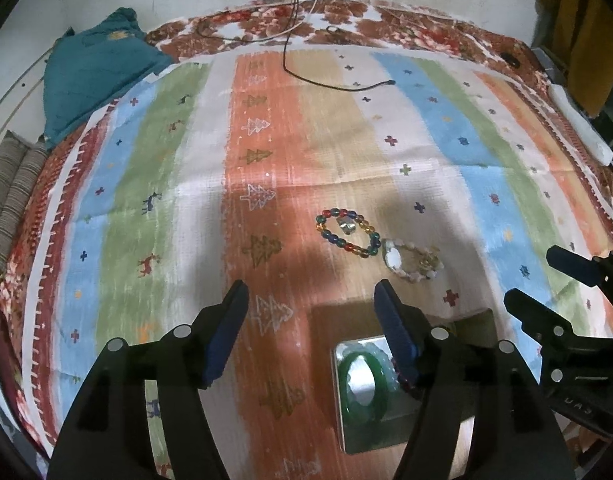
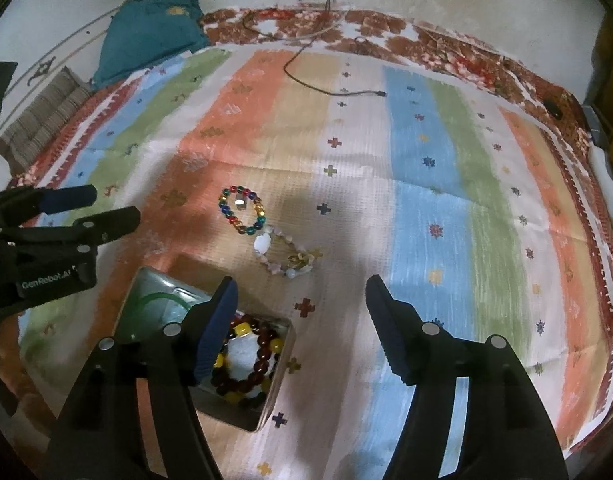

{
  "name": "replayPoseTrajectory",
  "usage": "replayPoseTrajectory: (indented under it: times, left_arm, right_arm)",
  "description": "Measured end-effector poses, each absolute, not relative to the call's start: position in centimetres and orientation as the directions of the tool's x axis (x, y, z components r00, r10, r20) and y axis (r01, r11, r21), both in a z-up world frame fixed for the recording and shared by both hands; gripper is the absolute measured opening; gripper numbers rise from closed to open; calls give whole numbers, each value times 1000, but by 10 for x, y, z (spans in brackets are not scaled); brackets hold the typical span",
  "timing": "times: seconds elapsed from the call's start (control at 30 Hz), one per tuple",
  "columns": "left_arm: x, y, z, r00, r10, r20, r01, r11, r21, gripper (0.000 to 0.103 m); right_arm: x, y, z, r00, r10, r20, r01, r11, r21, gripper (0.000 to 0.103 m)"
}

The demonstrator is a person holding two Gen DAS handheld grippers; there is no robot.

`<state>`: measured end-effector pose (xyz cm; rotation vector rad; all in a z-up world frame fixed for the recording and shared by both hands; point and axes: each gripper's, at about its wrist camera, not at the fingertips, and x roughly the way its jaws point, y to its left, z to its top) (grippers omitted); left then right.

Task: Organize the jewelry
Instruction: 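Move both tools toward the multicolour and white crystal bracelets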

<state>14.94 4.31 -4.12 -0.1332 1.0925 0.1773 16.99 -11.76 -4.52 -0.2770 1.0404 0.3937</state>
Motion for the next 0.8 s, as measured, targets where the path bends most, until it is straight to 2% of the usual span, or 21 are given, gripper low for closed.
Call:
replayPoseTrajectory:
  times: [0.4,0.8]
  left_arm:
    - [183,58,-64,396,79,-915,-227,974,-14,68]
    - [204,61,-78,373,97,-923,-219,976,14,70]
  right_arm:
    - [203,-111,-70,381,150,-912,-437,899,-35,72]
    - [225,-105,-90,341,120,-932,-432,901,-43,72]
